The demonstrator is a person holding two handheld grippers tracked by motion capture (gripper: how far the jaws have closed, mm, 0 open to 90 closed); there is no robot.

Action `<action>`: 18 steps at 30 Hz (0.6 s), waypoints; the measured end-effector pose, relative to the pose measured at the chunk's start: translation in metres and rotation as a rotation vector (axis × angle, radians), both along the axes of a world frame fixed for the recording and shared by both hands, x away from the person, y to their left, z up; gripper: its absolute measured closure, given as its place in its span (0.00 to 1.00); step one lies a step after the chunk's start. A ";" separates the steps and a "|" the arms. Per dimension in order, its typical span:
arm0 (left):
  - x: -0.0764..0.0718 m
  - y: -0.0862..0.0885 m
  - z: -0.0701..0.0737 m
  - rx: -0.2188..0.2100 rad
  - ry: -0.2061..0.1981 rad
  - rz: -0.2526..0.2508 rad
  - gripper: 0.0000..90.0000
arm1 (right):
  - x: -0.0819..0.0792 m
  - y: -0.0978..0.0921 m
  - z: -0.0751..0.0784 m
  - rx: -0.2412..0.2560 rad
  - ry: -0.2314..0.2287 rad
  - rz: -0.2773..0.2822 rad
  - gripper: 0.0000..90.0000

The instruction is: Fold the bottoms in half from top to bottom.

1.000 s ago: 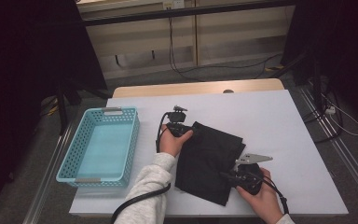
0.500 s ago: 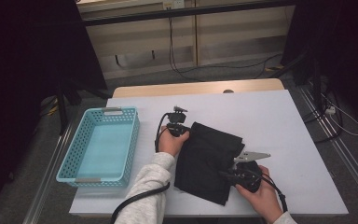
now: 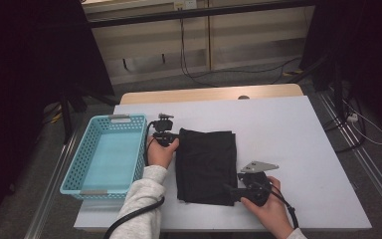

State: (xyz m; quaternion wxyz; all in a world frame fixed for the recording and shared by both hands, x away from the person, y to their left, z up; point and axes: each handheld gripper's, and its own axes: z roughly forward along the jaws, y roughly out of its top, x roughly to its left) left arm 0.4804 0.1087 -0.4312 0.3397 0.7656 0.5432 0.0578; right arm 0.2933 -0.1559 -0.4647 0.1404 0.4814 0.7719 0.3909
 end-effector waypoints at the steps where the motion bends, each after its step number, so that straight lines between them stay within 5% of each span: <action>1: -0.001 0.001 0.000 -0.001 -0.003 -0.003 0.89 | 0.000 0.001 -0.002 -0.004 -0.009 -0.008 0.38; 7: -0.001 0.004 0.003 0.020 -0.004 -0.006 0.89 | 0.002 0.008 -0.003 -0.028 -0.027 -0.035 0.45; 12: 0.000 0.003 0.002 0.037 -0.001 -0.002 0.89 | 0.006 0.011 -0.004 -0.014 -0.026 -0.032 0.62; 15: 0.002 0.002 0.002 0.056 -0.001 0.002 0.87 | 0.008 0.011 -0.004 0.052 0.004 0.012 0.85; 18: 0.003 0.003 0.003 0.059 -0.008 0.009 0.79 | 0.007 0.009 -0.002 0.046 0.001 0.032 0.88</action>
